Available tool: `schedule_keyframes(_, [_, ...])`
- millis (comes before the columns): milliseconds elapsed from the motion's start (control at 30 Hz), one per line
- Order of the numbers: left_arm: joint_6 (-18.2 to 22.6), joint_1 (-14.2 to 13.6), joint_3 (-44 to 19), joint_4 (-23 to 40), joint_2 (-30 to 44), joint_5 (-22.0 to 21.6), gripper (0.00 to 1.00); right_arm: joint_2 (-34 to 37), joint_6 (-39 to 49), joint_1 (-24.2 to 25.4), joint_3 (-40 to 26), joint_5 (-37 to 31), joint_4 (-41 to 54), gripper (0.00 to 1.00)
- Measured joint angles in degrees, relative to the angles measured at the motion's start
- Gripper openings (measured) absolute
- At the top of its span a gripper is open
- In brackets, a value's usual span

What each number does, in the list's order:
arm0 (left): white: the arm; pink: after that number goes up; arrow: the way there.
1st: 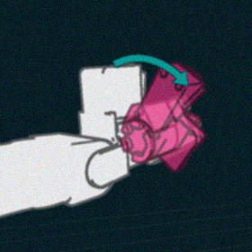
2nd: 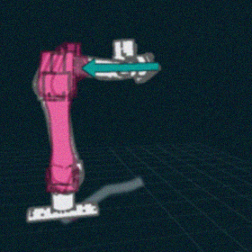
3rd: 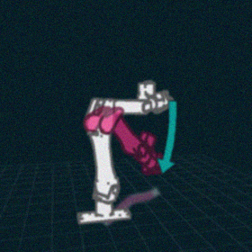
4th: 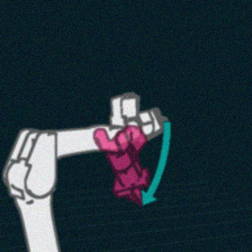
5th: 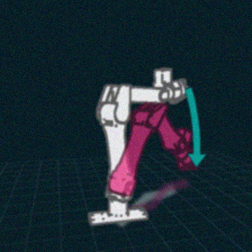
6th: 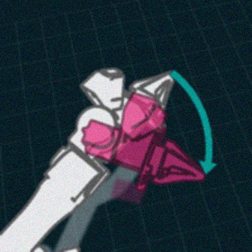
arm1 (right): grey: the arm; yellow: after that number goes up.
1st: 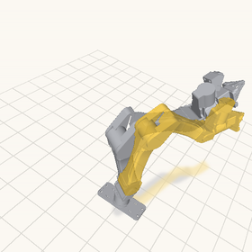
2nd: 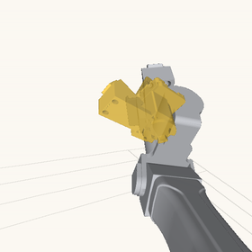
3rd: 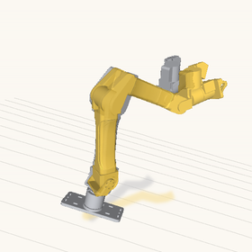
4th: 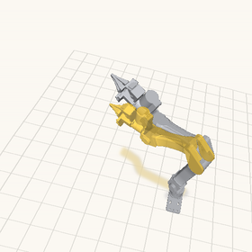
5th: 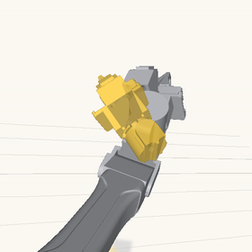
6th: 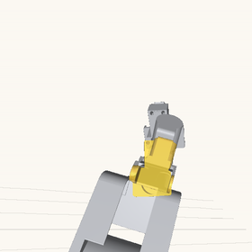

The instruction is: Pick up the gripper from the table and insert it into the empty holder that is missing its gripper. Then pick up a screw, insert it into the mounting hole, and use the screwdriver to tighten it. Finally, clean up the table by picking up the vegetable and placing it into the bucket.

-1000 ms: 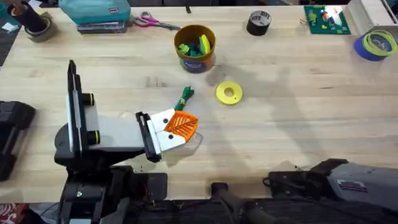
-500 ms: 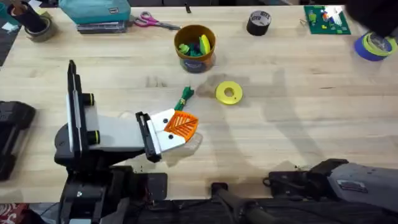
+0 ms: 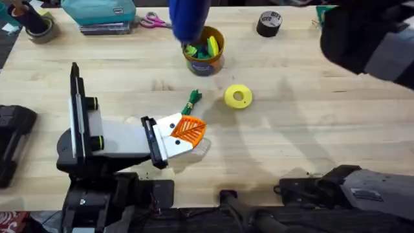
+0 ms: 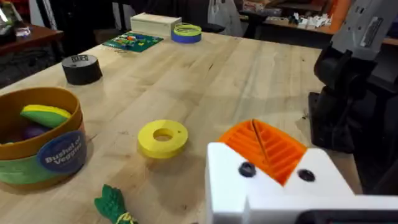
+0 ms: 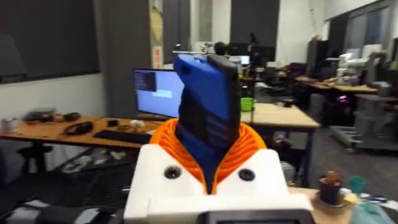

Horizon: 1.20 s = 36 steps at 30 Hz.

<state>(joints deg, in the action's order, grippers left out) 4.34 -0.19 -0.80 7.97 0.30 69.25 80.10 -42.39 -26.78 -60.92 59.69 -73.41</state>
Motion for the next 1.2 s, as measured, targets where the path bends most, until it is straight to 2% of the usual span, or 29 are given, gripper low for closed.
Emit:
schedule_keyframes(500, [0.0, 0.0, 0.0, 0.0, 0.0, 0.0, 0.003, 0.0, -0.5, -4.5, 1.8, 3.8, -0.9, 0.023])
schedule_keyframes(1200, [0.0, 0.0, 0.0, 0.0, 0.0, 0.0, 0.003, 0.0, 3.2, -5.8, 9.4, 3.8, -2.1, 0.023])
